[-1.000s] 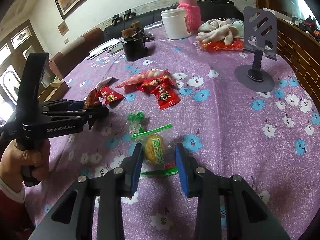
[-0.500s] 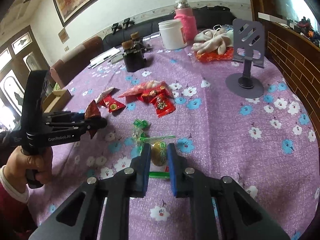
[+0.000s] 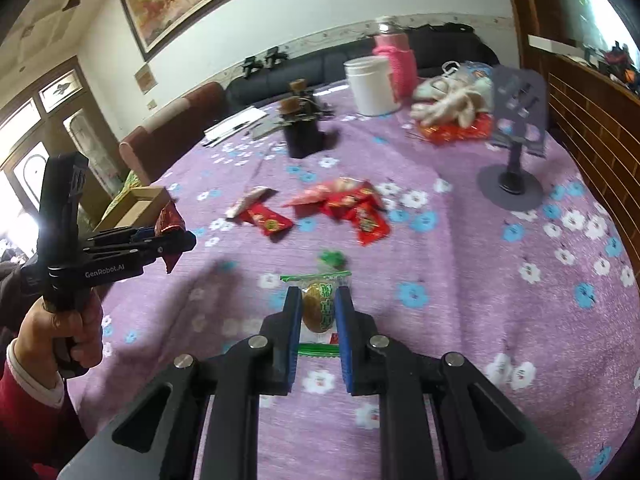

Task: Organize snacks
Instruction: 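Carry the red foil pack and green candy over the cardboard tray with both tools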

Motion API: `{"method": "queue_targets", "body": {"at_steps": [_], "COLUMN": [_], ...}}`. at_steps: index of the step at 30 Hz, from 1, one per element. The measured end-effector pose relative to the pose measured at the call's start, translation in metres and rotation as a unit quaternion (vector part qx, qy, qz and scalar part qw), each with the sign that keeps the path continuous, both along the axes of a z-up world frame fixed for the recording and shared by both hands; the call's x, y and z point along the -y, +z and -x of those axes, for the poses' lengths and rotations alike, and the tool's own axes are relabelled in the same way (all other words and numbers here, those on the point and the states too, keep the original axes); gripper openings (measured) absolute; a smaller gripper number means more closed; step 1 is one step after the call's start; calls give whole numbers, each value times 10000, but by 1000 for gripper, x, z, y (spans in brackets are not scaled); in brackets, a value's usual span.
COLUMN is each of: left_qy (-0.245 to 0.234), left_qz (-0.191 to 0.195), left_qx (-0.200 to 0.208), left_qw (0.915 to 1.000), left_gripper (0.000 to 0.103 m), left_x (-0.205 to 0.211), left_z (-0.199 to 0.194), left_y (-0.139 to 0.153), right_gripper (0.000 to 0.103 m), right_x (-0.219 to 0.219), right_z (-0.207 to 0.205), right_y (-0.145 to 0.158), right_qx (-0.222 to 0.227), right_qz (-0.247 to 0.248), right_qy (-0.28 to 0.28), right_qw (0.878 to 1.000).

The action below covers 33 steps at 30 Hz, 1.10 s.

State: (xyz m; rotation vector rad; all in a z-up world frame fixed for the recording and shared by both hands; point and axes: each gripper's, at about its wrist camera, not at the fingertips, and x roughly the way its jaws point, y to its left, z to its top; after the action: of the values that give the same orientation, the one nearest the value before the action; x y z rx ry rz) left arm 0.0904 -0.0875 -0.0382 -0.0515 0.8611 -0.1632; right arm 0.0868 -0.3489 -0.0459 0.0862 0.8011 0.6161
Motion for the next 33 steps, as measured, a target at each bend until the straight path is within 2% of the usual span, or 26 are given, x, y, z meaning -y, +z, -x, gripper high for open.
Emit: {"method": "queue_targets", "body": {"at_steps": [5,14,25,33], "left_qy": [433,1223,2124,2551], "left_qz": [-34,-133,-240,-301], "left_qx": [133,274,347,283], "left_qw": [9990,9920,9763,9660], "left_gripper": [41,41,41,41], "left_x": [-37,-112,-204,-257], "left_z": [20,57,98,112], "left_y": [11,24,32,29], "right_gripper": [16,16,16,16], "right_x": [-37,-122,-235,-309], "right_z": [7,18,29,29], "right_y": [13,37,50,54], "right_qx": [125,339,368,377], "right_qz": [-36,-28,-42,-19], "right_qy": [361,1127,2032,2500], "right_qw": [9993,9931,9784,9675]}}
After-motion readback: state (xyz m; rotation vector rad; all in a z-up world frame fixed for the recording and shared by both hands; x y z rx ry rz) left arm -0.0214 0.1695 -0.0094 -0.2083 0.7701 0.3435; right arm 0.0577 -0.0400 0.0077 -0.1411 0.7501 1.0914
